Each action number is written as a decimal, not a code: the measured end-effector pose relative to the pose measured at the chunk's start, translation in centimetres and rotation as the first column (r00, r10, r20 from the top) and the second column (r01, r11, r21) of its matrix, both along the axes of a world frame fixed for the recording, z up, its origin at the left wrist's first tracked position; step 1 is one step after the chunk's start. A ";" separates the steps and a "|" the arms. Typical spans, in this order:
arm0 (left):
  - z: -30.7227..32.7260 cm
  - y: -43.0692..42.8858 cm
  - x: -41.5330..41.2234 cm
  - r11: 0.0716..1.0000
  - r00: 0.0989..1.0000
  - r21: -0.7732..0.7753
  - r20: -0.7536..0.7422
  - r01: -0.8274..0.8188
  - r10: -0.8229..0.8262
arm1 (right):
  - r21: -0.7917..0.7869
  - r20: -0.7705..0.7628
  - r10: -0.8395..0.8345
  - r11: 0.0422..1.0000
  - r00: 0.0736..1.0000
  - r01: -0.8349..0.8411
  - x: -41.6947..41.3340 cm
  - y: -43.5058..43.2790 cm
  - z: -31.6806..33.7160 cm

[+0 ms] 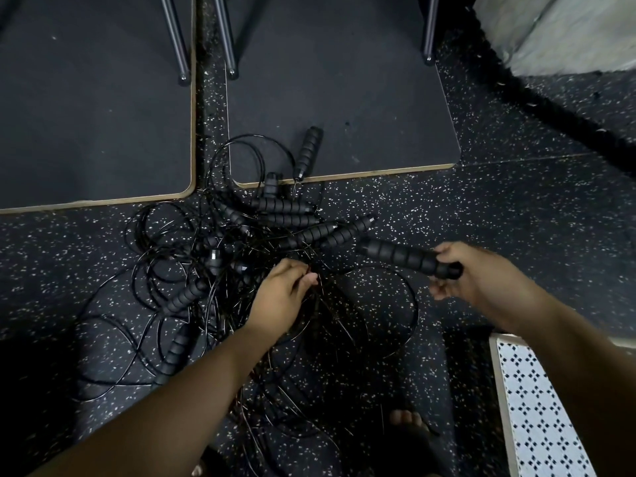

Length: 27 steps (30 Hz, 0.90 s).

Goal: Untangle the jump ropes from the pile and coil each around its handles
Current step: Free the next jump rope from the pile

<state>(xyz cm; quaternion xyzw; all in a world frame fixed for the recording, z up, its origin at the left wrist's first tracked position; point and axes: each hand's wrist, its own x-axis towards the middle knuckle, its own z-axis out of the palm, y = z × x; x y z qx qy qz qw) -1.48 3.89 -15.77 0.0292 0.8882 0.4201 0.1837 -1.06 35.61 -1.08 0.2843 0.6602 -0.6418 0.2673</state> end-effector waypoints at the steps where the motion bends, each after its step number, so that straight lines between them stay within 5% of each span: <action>1: 0.4 0.3 -0.1 1.000 1.000 0.023 0.002 -0.011 0.011 | -0.028 0.017 0.016 0.999 1.000 -0.016 0.4 -0.2 -0.3; 10: 6.0 4.3 -0.7 0.978 0.998 0.201 0.046 -0.054 0.046 | -0.121 0.013 0.429 0.898 0.903 -0.424 2.7 -3.1 -1.6; 13: 8.3 4.8 -1.1 0.976 1.000 0.216 0.004 -0.026 0.026 | -0.090 -0.013 0.339 0.937 0.941 -0.338 2.0 -4.7 -1.2; 17: 12.7 4.4 -2.2 0.974 0.998 0.225 -0.067 0.037 -0.022 | -0.216 -0.020 -0.034 0.976 0.999 0.029 0.7 -6.0 0.6; 27: 26.9 2.1 -4.7 0.989 0.976 0.133 -0.218 0.057 -0.027 | -0.198 -0.267 -0.021 0.980 0.964 -0.034 -1.5 -9.9 13.4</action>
